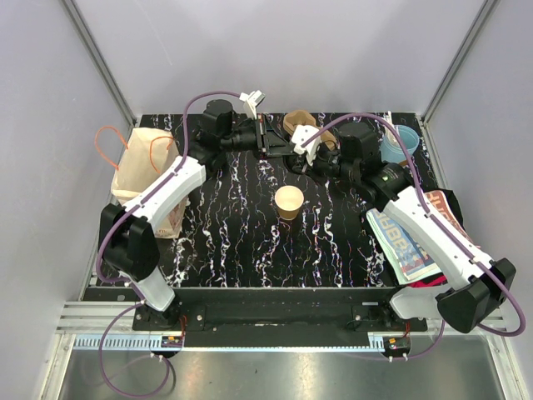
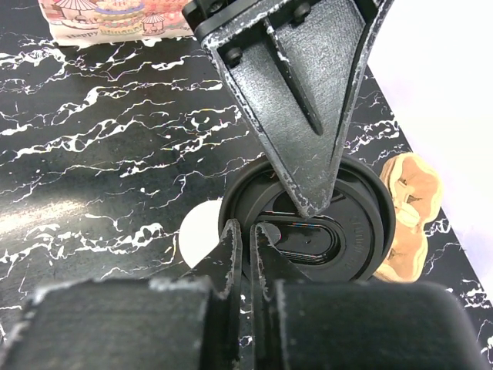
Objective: Pack the takeout coffee
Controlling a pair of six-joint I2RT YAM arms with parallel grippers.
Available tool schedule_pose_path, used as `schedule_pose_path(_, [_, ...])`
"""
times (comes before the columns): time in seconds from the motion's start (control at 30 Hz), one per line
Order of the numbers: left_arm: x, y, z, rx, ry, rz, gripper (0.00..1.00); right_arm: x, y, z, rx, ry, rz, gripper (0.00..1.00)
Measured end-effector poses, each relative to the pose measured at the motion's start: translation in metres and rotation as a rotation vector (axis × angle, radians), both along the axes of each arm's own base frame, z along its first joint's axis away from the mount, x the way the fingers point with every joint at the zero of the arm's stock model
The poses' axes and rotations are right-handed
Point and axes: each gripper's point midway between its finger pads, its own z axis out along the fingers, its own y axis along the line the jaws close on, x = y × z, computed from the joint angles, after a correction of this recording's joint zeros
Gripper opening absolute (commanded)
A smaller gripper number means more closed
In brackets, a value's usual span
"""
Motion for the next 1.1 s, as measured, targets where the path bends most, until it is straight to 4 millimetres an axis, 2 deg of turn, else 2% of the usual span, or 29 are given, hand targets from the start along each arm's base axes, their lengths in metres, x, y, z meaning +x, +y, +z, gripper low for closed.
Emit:
schedule_pose_path(0.1, [0.000,0.000,0.000,0.001,0.000,0.002,0.21,0.001,-0.001,0.000,-0.001,0.001,-0.005,0.00])
schedule_pose_path(0.13, [0.000,0.000,0.000,0.002,-0.003,0.002,0.36,0.001,-0.001,0.000,-0.001,0.001,-0.006,0.00])
schedule_pose_path(0.23, [0.001,0.001,-0.001,0.006,-0.016,-0.001,0.53,0.000,-0.001,-0.001,-0.007,0.003,-0.004,0.00])
schedule_pose_path(0.27, [0.001,0.002,-0.001,0.008,-0.016,-0.001,0.61,-0.001,-0.001,-0.002,-0.011,0.007,0.000,0.00])
schedule_pose_path(0.43, [0.012,0.017,0.003,0.042,-0.067,0.023,0.85,-0.011,-0.006,-0.004,-0.051,0.025,0.030,0.00])
schedule_pose_path(0.47, [0.019,0.024,0.007,0.053,-0.093,0.039,0.97,-0.012,-0.007,-0.003,-0.061,0.025,0.035,0.00])
schedule_pose_path(0.6, [0.048,0.055,0.022,0.105,-0.248,0.121,0.99,-0.020,-0.014,-0.001,-0.100,0.018,0.053,0.00])
schedule_pose_path(0.73, [0.065,0.080,0.011,0.194,-0.374,0.186,0.99,-0.027,-0.021,-0.008,-0.157,0.038,0.076,0.00])
schedule_pose_path(0.9, [0.060,0.089,-0.037,0.293,-0.422,0.193,0.99,-0.022,-0.018,-0.033,-0.237,0.115,0.107,0.00])
schedule_pose_path(1.1, [0.064,0.105,-0.110,0.431,-0.412,0.243,0.99,-0.008,-0.008,-0.090,-0.333,0.267,0.132,0.00])
